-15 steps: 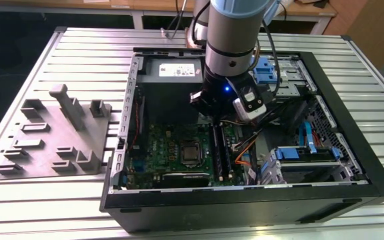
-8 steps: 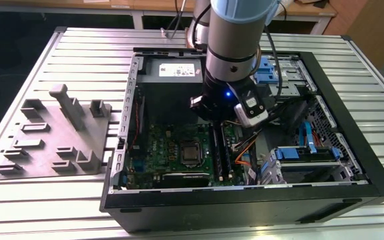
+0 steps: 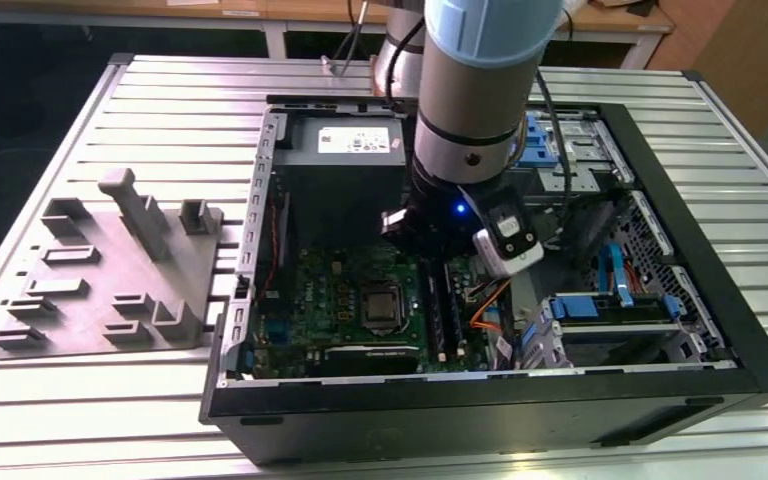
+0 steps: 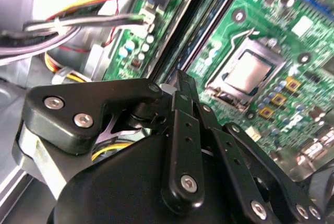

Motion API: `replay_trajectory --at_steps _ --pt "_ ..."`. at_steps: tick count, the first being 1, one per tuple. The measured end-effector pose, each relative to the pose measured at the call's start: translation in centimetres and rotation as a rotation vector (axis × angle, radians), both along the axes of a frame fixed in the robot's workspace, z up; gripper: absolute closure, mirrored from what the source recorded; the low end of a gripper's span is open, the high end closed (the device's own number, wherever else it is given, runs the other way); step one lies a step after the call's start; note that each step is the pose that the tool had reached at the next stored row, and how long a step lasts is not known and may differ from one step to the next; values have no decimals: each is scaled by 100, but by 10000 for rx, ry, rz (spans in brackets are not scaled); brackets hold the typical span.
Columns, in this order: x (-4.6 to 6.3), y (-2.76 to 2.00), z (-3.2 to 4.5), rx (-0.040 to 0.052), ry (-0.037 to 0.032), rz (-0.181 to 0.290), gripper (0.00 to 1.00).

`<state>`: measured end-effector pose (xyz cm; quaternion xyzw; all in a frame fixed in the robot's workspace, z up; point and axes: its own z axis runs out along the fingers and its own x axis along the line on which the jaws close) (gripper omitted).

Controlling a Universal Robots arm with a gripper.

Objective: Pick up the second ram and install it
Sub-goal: 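Press down the second ram until it locks into place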

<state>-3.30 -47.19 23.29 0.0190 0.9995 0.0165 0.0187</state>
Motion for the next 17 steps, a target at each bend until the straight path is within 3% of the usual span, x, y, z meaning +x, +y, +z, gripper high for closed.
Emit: replay_trajectory --at_steps 8,17 --pt "0 -174 -1 -7 0 -7 90" --pt "0 -185 15 -6 -1 -6 90"
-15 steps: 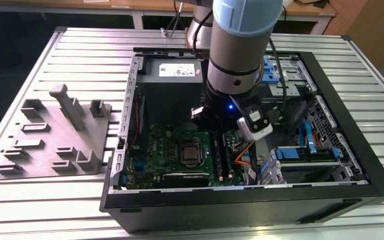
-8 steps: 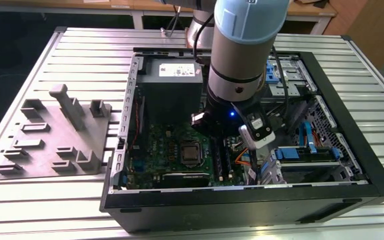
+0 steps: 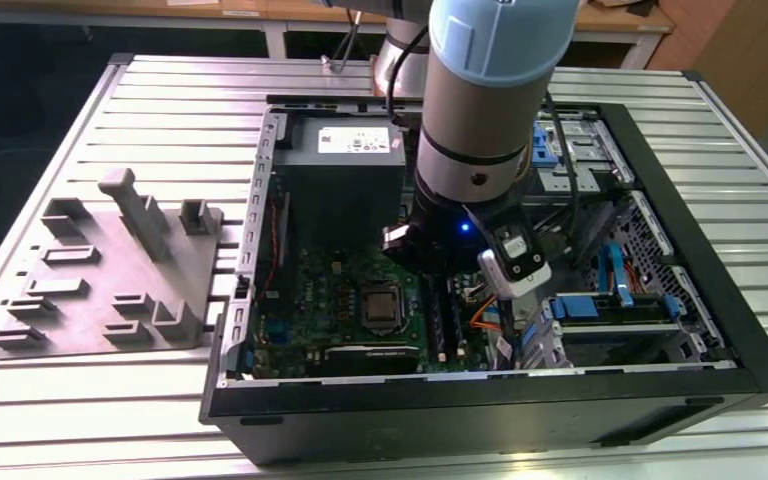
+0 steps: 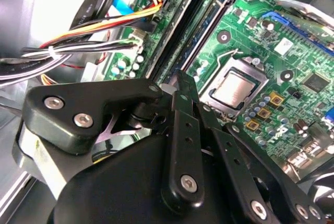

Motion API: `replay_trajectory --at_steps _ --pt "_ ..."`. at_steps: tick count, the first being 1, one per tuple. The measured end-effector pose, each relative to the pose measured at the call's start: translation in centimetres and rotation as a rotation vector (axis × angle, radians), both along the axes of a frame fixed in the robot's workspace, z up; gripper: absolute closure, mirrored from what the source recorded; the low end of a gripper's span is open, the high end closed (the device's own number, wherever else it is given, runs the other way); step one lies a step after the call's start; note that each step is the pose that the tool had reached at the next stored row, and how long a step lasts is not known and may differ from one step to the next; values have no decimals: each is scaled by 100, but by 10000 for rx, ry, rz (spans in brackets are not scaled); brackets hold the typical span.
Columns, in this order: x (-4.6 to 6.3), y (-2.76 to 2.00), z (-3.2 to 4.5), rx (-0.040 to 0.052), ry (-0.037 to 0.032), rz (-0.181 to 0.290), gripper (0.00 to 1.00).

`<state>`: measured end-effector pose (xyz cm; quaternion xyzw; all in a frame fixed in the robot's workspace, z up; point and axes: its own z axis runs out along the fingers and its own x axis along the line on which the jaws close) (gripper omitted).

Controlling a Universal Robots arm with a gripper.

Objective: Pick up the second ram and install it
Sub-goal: 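Press down the second ram until it locks into place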

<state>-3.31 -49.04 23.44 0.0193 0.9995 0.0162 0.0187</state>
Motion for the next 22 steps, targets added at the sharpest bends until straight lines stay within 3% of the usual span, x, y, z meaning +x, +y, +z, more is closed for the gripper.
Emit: replay_trajectory --at_steps 4,10,13,22 --pt "0 -52 1 -2 1 0 90" --pt "0 -209 0 -1 1 0 90" --pt "0 -263 -1 -2 1 -2 90" --pt "0 -339 -59 1 0 -12 90"
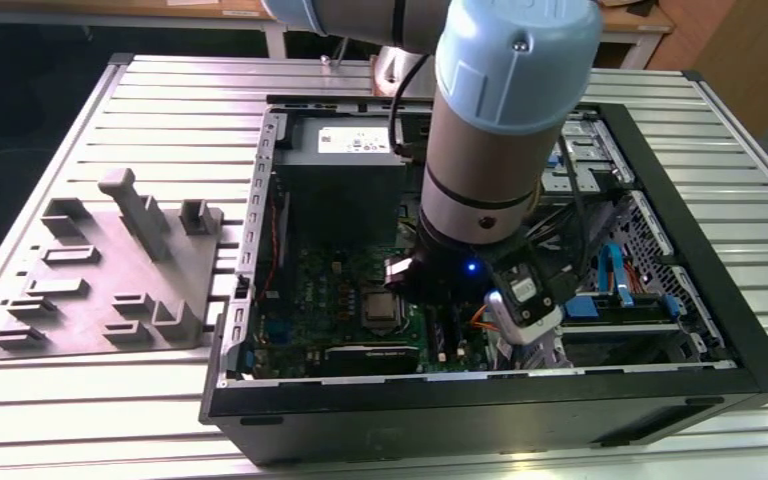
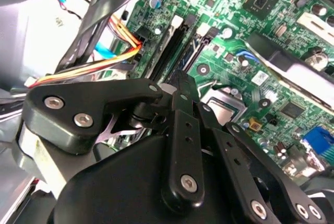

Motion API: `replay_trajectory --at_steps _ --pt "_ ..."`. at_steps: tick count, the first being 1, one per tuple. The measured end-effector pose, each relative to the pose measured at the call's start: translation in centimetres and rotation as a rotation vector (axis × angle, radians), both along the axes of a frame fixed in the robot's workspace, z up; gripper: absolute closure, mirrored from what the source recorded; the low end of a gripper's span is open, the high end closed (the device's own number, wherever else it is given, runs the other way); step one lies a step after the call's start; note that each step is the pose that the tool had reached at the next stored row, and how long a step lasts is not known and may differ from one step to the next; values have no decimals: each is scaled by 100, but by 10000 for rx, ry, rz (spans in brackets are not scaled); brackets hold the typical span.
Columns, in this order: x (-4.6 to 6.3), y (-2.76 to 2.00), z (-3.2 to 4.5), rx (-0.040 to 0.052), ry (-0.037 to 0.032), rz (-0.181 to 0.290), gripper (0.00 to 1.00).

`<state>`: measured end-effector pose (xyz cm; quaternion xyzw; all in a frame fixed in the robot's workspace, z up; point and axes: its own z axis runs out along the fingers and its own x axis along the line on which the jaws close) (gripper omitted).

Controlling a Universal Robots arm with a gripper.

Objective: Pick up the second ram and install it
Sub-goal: 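Press down the second ram until it locks into place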

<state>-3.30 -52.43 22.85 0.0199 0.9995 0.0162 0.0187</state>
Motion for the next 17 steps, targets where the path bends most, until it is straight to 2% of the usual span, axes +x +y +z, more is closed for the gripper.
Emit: replay_trajectory --at_steps 5,17 --pt "1 -8 -65 -2 1 -3 90" --pt "2 -9 -102 -4 1 -2 90"
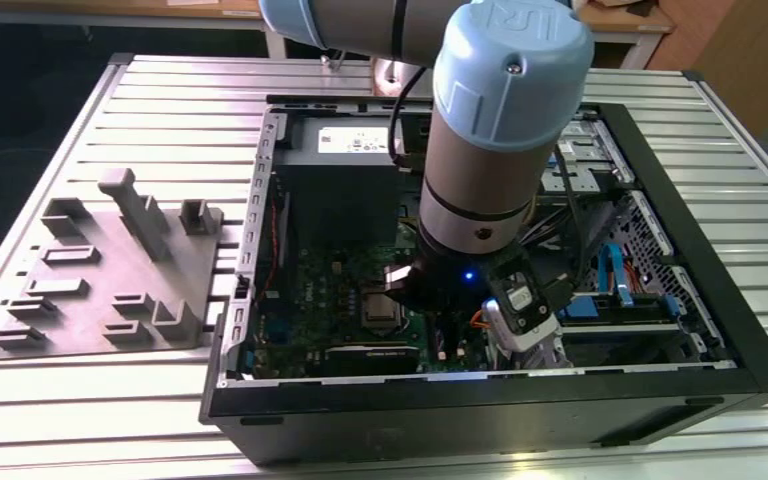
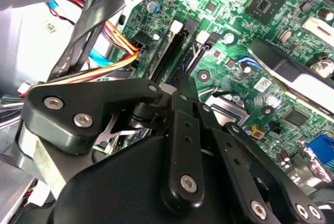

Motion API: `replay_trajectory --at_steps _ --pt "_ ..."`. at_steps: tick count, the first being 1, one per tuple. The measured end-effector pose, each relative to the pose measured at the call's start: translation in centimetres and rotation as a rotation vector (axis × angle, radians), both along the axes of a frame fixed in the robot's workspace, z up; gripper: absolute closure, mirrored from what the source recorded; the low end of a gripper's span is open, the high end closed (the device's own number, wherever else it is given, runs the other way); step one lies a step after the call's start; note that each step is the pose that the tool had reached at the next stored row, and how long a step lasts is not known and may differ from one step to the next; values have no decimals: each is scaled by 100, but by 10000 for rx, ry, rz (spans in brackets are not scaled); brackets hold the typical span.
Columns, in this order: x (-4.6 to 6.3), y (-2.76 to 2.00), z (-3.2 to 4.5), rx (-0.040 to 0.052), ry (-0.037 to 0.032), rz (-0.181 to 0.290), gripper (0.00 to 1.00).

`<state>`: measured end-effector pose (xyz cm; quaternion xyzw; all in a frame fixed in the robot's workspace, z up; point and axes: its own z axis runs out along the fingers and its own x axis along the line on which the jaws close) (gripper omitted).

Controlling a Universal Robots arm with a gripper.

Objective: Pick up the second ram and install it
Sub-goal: 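Press down the second ram until it locks into place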

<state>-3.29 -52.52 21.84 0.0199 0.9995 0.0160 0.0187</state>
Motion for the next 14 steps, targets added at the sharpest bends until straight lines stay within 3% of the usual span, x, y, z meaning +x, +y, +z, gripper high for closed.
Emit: replay_trajectory --at_steps 9,11,14 --pt "0 0 -18 0 0 0 90" --pt "1 3 5 28 -8 -1 90" --pt "0 0 98 -2 -1 -1 90"
